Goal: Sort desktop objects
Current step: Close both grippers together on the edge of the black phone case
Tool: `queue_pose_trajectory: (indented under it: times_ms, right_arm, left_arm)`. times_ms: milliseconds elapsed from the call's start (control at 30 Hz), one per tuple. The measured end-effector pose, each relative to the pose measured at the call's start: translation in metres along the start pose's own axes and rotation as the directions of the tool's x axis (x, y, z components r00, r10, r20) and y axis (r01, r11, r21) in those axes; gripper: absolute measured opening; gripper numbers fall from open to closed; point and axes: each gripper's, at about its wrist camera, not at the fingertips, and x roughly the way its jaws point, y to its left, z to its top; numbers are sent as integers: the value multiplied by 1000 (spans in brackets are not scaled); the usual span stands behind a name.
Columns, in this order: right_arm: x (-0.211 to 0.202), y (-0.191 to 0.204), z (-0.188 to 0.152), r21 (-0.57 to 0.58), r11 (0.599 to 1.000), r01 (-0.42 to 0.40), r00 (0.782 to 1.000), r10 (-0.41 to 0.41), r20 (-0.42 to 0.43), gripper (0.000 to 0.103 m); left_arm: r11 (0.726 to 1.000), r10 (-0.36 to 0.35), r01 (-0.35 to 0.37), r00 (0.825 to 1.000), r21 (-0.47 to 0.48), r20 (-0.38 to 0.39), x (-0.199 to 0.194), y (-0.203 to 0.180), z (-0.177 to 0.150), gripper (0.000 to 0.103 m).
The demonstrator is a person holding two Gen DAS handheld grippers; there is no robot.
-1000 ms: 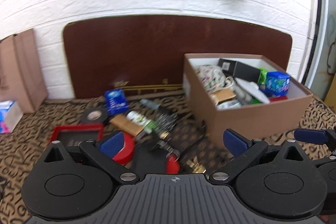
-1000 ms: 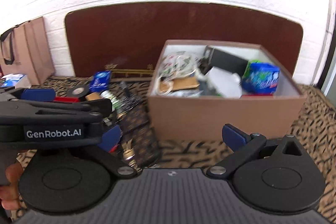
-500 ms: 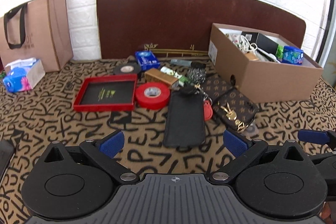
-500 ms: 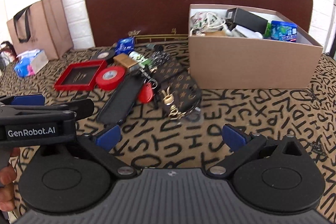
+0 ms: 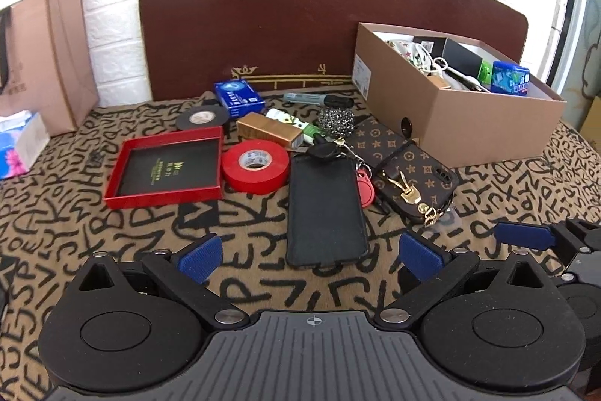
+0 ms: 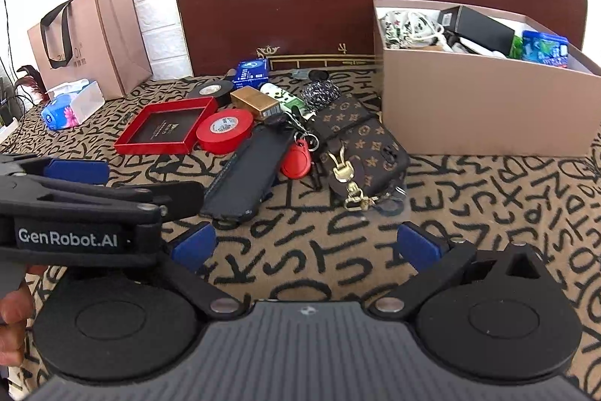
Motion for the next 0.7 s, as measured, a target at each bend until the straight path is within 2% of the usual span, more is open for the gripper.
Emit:
queue_pose_trajectory:
  times_ms: [67,267,367,433,600,700]
  right_arm:
    - [6,2,2,-3,1000,4,1000,-4,7,102]
    - [29,8,8,-20,1000,2,1000,-2,0,91]
    - [42,14,10,-39,999,-12,1000,12,-11,82]
    - [48,18,11,-46,999,-26,999,25,-21,71]
    - [63,23,13,-55,997,-55,998,52,-43,61]
    - [70,24,15,-56,996,-67,997,64,-50,55]
  left_arm:
    - [1000,-12,12,1000,-18,-13,9,5,3,101]
    - [996,-56,50,995,-70,-84,43,18,12,85]
    - [992,-87,76,990,-100,-107,57,24,13,76]
    - [989,-97,81,987,-124,-126,67,28,13,70]
    - [977,-128,97,979,-188,-156,85,38,16,70]
    - [977,-131,100,978,-187,-162,94,39,18,71]
